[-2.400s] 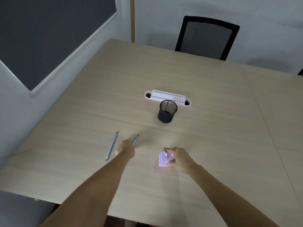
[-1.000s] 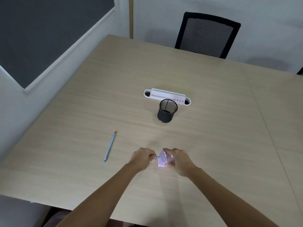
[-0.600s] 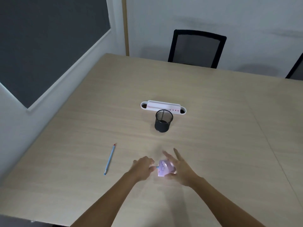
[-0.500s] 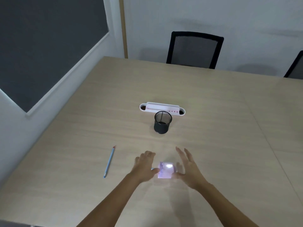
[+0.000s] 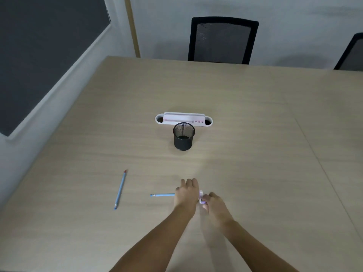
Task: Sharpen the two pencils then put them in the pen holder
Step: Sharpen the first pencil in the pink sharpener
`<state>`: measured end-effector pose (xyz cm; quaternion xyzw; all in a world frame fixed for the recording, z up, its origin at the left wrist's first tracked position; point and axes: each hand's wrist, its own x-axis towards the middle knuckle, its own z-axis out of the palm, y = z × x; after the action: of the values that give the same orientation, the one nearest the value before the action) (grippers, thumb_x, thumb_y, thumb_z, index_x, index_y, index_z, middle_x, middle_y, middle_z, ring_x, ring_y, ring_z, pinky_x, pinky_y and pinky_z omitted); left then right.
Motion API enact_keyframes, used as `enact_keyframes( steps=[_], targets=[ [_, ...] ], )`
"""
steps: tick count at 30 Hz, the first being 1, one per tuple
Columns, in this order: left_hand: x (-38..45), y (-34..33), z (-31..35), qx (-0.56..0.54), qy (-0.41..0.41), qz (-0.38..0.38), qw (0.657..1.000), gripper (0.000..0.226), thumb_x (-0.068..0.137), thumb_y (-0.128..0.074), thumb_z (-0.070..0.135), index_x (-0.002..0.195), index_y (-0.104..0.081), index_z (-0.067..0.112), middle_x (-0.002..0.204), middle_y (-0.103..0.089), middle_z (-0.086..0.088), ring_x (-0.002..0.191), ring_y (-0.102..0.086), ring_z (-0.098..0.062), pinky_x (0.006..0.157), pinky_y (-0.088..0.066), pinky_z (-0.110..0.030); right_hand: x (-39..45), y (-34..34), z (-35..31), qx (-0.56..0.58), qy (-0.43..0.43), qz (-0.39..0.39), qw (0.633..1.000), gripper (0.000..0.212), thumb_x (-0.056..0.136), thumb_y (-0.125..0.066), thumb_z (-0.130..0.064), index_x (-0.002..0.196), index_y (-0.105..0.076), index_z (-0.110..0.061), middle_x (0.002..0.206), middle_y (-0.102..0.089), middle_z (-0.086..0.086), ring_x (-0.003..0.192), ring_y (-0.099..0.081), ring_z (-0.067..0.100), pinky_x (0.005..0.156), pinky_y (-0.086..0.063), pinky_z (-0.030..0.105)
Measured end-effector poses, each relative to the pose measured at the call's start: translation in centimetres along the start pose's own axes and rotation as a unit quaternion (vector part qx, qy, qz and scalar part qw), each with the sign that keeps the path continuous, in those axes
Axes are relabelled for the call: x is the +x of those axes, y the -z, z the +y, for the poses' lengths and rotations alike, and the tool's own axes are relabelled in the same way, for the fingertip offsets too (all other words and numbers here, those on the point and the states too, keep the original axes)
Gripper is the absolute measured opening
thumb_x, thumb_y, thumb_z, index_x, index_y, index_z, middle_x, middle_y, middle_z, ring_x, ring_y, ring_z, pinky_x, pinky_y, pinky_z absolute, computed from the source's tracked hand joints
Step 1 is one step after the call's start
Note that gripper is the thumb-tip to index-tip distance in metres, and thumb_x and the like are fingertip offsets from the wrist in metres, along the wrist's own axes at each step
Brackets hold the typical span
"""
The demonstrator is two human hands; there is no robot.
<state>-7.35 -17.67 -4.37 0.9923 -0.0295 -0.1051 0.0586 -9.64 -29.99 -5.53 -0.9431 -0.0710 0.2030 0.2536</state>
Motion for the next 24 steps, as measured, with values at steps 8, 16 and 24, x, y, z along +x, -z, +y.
enact_keyframes(
  steps=[8,16,24],
  targets=[
    [0.1,0.2,0.5,0.029,0.005,0.018,0.999,0.039,0.028,-0.078,0.008,0.059,-0.056,0.014,0.049,-0.053,0.001,0.049,-0.052,-0.018,0.035,-0.035,-0.022,-2.1,1.2,0.4,0.095,0.015,-0.032,0.995,0.031,0.093,-0.05,-0.013,0.064,-0.049,-0.024,0.051,-0.044,-0.013,0.051,-0.044,0.005,0.054,-0.031,0.014],
    [0.1,-0.8,0.4,0.043,-0.022,0.04,0.998,0.04,0.033,-0.082,0.017,0.064,-0.055,0.015,0.053,-0.053,0.002,0.055,-0.054,-0.019,0.04,-0.039,-0.025,-4.3,1.3,-1.0,0.306,-0.068,-0.003,0.949,0.033,0.096,-0.046,-0.023,0.07,-0.048,-0.003,0.057,-0.044,-0.002,0.055,-0.039,0.01,0.058,-0.033,0.024],
    [-0.2,-0.7,0.3,0.056,-0.038,0.049,0.997,0.049,0.031,-0.084,0.026,0.069,-0.055,0.017,0.059,-0.055,0.003,0.06,-0.055,-0.019,0.043,-0.04,-0.026,4.8,1.3,-0.4,0.337,-0.171,0.082,0.922,0.025,0.091,-0.05,-0.022,0.068,-0.058,-0.015,0.056,-0.057,0.007,0.049,-0.051,0.022,0.049,-0.042,0.028]
  ],
)
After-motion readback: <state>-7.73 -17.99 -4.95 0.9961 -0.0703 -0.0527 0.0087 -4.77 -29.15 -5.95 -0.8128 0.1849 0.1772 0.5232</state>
